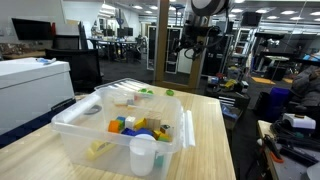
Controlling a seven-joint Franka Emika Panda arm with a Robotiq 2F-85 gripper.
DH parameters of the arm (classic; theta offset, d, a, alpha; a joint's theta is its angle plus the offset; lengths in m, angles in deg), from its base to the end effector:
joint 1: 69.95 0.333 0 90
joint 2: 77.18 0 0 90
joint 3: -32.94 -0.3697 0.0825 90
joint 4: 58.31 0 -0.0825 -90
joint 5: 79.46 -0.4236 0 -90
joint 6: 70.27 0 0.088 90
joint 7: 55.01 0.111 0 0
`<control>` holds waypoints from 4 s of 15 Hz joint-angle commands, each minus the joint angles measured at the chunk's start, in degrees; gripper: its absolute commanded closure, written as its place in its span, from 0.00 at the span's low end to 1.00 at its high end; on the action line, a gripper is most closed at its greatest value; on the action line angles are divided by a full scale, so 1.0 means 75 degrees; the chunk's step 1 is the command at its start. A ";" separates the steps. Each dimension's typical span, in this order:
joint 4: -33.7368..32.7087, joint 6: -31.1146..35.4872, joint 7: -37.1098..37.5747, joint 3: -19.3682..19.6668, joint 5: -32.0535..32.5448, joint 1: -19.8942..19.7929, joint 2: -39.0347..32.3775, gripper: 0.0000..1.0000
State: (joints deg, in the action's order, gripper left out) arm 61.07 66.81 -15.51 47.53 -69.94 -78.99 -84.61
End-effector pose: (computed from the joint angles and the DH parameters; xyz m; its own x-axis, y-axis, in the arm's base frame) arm 0.5728 -0.2485 0.4104 0.5389 -0.8086 0.2362 -0.8345 -0.5507 0.0190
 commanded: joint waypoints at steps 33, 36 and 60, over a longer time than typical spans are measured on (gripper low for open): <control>-0.6074 -0.2012 -0.0026 0.0276 -0.1677 -0.0696 -0.5736 0.00; -0.6066 -0.1881 -0.0051 0.0286 -0.1380 -0.0436 -0.5999 0.00; -0.6104 -0.1318 0.0161 0.0582 -0.1356 -0.0421 -0.6605 0.88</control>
State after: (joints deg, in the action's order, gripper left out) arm 14.80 56.47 -14.42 51.68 -80.64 -82.41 -134.76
